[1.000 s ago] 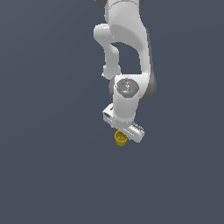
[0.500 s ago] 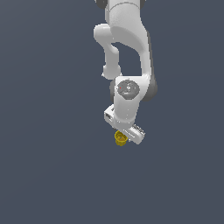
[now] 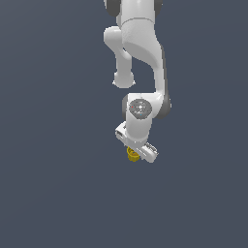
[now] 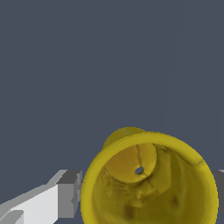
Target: Pick up the object and move it to a goal position.
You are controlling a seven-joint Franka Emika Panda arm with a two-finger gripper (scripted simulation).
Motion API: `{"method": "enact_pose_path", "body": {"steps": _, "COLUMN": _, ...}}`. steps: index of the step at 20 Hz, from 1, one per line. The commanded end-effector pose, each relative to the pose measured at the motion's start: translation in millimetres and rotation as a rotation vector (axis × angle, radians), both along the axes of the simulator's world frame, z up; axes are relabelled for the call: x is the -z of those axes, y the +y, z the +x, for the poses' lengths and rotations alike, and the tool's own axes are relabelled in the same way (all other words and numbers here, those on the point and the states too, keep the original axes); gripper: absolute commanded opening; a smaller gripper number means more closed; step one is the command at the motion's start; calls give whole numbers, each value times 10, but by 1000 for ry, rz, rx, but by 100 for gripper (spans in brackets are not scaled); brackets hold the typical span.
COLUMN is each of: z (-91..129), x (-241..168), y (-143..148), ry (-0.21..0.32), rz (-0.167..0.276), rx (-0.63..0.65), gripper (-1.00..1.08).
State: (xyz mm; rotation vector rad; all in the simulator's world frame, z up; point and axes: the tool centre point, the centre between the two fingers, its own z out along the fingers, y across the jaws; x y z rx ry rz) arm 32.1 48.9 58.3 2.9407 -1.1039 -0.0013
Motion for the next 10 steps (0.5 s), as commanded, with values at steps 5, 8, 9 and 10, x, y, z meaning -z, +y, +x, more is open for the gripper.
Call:
{"method": "enact_pose_path", "body": {"steps": 5, "z": 14, "x": 118, "y": 1, "ry": -1, "rz": 0, "rx": 1, "gripper": 100}}
{"method": "enact_pose_path", "body": {"steps": 8, "z": 14, "x": 118, "y": 1, "ry": -1, "rz": 0, "rx": 1, "gripper": -100}}
{"method": "enact_pose_path", "body": {"steps": 9, "z": 14, "x": 118, "y": 1, "ry": -1, "rz": 0, "rx": 1, "gripper": -100}}
{"method": "enact_pose_path", "body": {"steps": 10, "z": 14, "x": 118, "y": 1, "ry": -1, "rz": 0, "rx": 1, "gripper": -100}}
